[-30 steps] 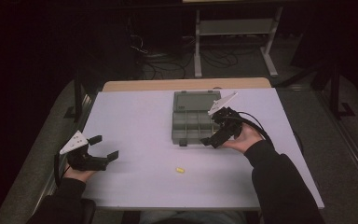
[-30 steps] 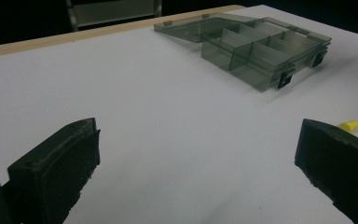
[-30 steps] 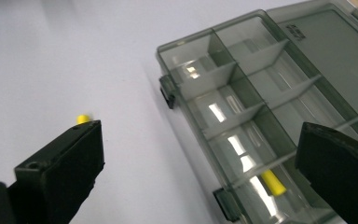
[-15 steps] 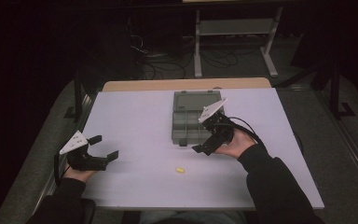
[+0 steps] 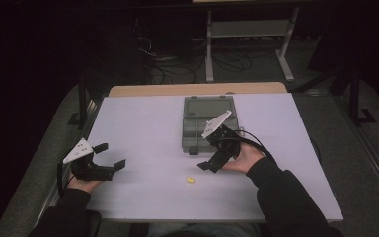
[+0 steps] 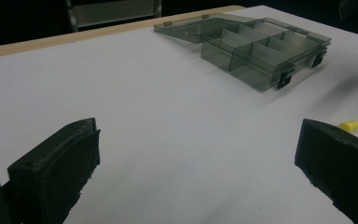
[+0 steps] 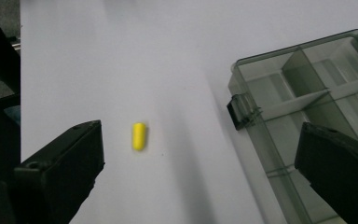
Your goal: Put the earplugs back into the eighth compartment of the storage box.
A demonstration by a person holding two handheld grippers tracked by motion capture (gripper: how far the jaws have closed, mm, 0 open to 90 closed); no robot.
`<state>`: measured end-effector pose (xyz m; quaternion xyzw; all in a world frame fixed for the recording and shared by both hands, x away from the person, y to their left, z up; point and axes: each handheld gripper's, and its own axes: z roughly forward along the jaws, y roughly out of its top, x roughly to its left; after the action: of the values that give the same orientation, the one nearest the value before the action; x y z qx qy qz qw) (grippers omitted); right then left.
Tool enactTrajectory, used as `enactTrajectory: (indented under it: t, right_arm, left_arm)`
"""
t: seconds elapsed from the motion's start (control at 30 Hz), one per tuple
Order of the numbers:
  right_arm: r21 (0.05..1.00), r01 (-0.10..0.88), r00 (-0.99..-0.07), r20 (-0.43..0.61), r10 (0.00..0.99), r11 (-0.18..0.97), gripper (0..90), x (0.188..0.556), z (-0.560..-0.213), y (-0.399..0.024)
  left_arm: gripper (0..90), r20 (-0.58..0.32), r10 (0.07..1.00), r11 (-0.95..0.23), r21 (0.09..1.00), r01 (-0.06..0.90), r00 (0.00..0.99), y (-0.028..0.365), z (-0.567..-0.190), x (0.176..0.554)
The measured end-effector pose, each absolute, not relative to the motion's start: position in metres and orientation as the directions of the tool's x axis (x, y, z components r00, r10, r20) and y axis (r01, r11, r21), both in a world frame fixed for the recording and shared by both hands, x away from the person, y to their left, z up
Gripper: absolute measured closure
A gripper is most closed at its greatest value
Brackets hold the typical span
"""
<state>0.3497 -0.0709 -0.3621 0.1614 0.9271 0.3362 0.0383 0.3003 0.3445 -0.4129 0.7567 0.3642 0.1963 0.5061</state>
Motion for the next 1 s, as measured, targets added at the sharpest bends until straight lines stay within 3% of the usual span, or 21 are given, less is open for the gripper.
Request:
enactTrajectory:
  t: [0.83, 1.0]
  right_arm:
    - [0.569, 0.209, -0.976, 0.074, 0.204, 0.795, 1.0, 0.328, -0.402, -0.030]
    - [0.553, 0.179, -0.982, 0.057, 0.177, 0.814, 10.0, 0.324, -0.409, -0.026]
  left_arm:
    - [0.0, -0.070, 0.747, -0.225, 0.909, 0.351, 0.661, 0.344, -0.413, 0.300]
    - [0.0, -0.071, 0.747, -0.225, 0.909, 0.351, 0.661, 0.344, -0.413, 0.300]
